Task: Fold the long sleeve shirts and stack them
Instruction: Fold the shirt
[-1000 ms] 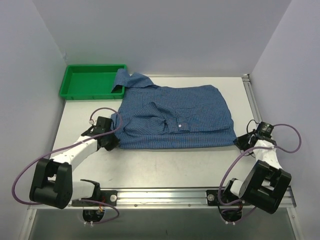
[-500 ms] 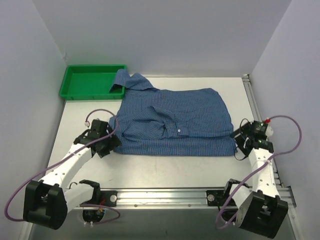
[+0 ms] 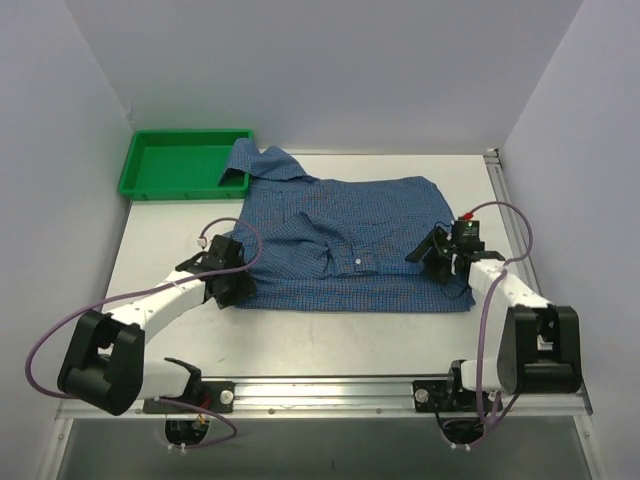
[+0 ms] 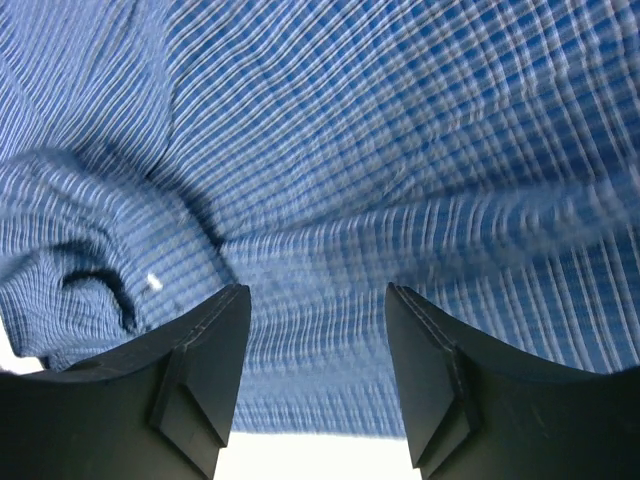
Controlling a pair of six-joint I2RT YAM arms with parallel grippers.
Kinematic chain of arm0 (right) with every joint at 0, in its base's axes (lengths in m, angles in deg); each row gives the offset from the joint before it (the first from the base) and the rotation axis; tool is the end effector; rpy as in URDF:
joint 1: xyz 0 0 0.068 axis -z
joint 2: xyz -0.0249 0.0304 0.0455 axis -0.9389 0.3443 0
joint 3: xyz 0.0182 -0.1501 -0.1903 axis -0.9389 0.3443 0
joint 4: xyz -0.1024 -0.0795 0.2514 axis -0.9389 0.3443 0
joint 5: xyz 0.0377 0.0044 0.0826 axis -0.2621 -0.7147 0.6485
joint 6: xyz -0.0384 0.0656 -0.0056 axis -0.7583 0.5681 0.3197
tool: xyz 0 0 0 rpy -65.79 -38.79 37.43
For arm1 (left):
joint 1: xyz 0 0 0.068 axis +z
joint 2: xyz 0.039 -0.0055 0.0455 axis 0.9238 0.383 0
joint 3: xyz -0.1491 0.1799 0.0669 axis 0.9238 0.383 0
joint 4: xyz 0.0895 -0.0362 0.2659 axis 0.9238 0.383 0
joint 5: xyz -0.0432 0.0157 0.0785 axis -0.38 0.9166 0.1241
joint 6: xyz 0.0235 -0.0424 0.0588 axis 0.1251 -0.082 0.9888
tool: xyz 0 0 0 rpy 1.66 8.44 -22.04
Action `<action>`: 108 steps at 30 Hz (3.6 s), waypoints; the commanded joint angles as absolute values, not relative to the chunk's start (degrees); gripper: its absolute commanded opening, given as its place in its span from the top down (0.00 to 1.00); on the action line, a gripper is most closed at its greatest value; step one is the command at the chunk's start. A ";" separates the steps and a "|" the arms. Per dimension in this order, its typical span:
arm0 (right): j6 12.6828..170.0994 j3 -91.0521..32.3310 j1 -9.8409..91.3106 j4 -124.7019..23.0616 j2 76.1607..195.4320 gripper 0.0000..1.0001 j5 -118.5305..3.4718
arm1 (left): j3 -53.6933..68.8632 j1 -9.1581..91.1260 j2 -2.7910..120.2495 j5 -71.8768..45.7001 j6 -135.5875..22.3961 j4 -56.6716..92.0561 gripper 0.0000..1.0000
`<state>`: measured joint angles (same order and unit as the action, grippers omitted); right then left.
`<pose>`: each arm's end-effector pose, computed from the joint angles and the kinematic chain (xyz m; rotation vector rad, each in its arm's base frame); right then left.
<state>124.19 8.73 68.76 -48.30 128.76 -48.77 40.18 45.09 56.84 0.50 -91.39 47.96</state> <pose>0.3111 0.0242 0.1400 0.6166 2.2418 0.6930 0.2559 -0.0989 0.1151 -0.5861 2.6107 -0.2723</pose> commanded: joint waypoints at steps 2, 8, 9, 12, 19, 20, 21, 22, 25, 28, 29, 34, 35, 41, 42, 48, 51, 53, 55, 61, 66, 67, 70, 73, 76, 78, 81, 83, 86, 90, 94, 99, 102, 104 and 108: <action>125.44 9.18 73.19 -57.03 135.74 0.46 -44.61 | 43.54 46.04 59.61 2.56 -93.35 43.18 0.39; 127.20 9.71 82.68 -61.70 141.72 0.47 -43.72 | 48.64 47.79 62.60 1.33 -95.11 41.77 0.39; 127.20 9.71 83.65 -61.87 142.77 0.47 -43.90 | 48.99 47.88 62.25 1.15 -95.29 42.03 0.39; 126.94 9.62 87.26 -62.05 143.92 0.47 -45.30 | 50.48 48.50 60.59 0.98 -95.64 42.56 0.39; 120.10 3.83 85.43 -54.42 138.05 0.47 -49.60 | 50.58 49.55 54.17 -1.57 -94.85 46.42 0.38; 116.52 1.04 81.76 -51.62 136.90 0.47 -51.01 | 49.97 49.55 53.38 -2.01 -94.50 47.21 0.37; 114.22 -0.30 79.20 -48.72 134.98 0.47 -53.89 | 49.44 49.55 51.89 -2.28 -93.63 47.57 0.36; 112.37 -1.79 77.00 -47.30 134.18 0.46 -54.62 | 48.74 49.55 51.36 -2.37 -93.01 48.00 0.34; 107.96 -4.78 70.49 -45.09 133.03 0.43 -52.44 | 44.96 49.55 48.98 -2.98 -90.03 50.38 0.27; 106.20 -7.51 64.60 -43.95 134.86 0.40 -49.27 | 39.87 49.64 47.66 -3.25 -85.91 52.40 0.19; 105.85 -8.30 63.11 -43.34 135.74 0.40 -48.91 | 38.72 49.64 47.66 -3.16 -84.75 53.36 0.11; 105.84 -13.83 55.20 -42.19 143.82 0.39 -47.94 | 33.88 49.73 48.45 -3.07 -77.02 53.20 0.04; 106.11 -14.71 54.40 -41.84 145.23 0.39 -47.94 | 33.88 49.73 48.54 -3.16 -76.23 52.50 0.04; 106.55 -20.07 50.27 -38.77 154.73 0.40 -48.12 | 36.16 49.82 47.66 -7.09 -71.56 49.33 0.04; 106.64 -20.26 49.91 -38.59 156.39 0.40 -47.60 | 36.33 49.82 47.40 -7.46 -70.69 49.07 0.04; 105.41 -22.45 47.98 -37.44 159.65 0.48 -48.47 | 36.78 49.82 47.22 -7.11 -69.89 48.19 0.04; 103.83 -24.38 47.19 -35.16 159.31 0.67 -50.31 | 36.69 49.82 47.57 -7.11 -70.06 48.27 0.04; 101.11 -27.89 46.40 -32.01 158.69 0.84 -53.28 | 36.78 49.91 47.49 -7.11 -70.15 48.19 0.04; 97.96 -32.01 45.52 -29.81 158.17 0.93 -55.84 | 36.95 49.91 47.48 -7.20 -70.33 48.18 0.04; 91.18 -41.69 43.06 -24.79 157.90 1.00 -64.63 | 36.95 49.99 47.22 -7.46 -70.68 48.27 0.04; 86.17 -50.12 40.34 -24.35 158.51 1.00 -71.05 | 37.30 50.08 47.31 -8.17 -70.85 48.19 0.04; 85.72 -51.27 40.24 -24.35 158.60 1.00 -72.36 | 37.30 50.08 47.39 -8.25 -70.86 48.18 0.04; 82.65 -55.67 38.67 -24.52 159.30 1.00 -75.18 | 37.22 50.08 47.92 -8.60 -70.94 48.45 0.04; 79.32 -60.76 37.08 -24.78 160.79 1.00 -79.31 | 37.13 50.08 48.54 -9.22 -70.94 48.71 0.04; 76.15 -65.60 35.85 -24.70 163.08 1.00 -82.30 | 37.13 50.17 48.89 -9.57 -70.94 48.71 0.04; 75.09 -67.88 35.50 -24.78 164.57 1.00 -83.62 | 37.13 50.17 49.07 -9.66 -71.03 48.71 0.04; 73.59 -71.05 34.97 -24.87 166.07 1.00 -83.89 | 37.30 50.17 49.15 -9.84 -71.12 48.71 0.04; 73.07 -72.20 34.53 -24.96 166.51 1.00 -83.45 | 37.30 50.17 49.42 -9.92 -71.12 48.97 0.04; 72.36 -71.51 33.39 -24.87 166.43 1.00 -82.57 | 37.04 50.17 50.29 -10.19 -71.21 49.24 0.04; 72.53 -67.04 31.54 -24.52 163.98 0.99 -83.01 | 36.95 50.26 51.00 -10.01 -71.38 49.68 0.04; 75.60 -59.13 30.40 -22.94 158.79 0.99 -81.87 | 37.13 50.61 51.00 -9.57 -71.82 49.77 0.05; 79.74 -51.82 30.31 -15.57 151.67 0.99 -75.55 | 37.13 50.96 51.35 -9.66 -72.00 49.77 0.05; 82.37 -49.80 30.40 -9.07 149.73 0.99 -72.48 | 37.13 51.31 51.61 -9.93 -72.09 49.77 0.05; 83.95 -48.31 30.57 -4.95 148.94 0.99 -70.72 | 37.04 51.40 51.61 -10.10 -72.09 49.77 0.05; 86.59 -47.07 32.50 1.74 148.23 0.98 -63.01 | 37.13 51.57 51.61 -10.19 -72.09 49.68 0.05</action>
<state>83.10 -48.55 30.90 -7.17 149.59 -69.97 37.21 51.15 51.62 -9.49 -71.80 50.47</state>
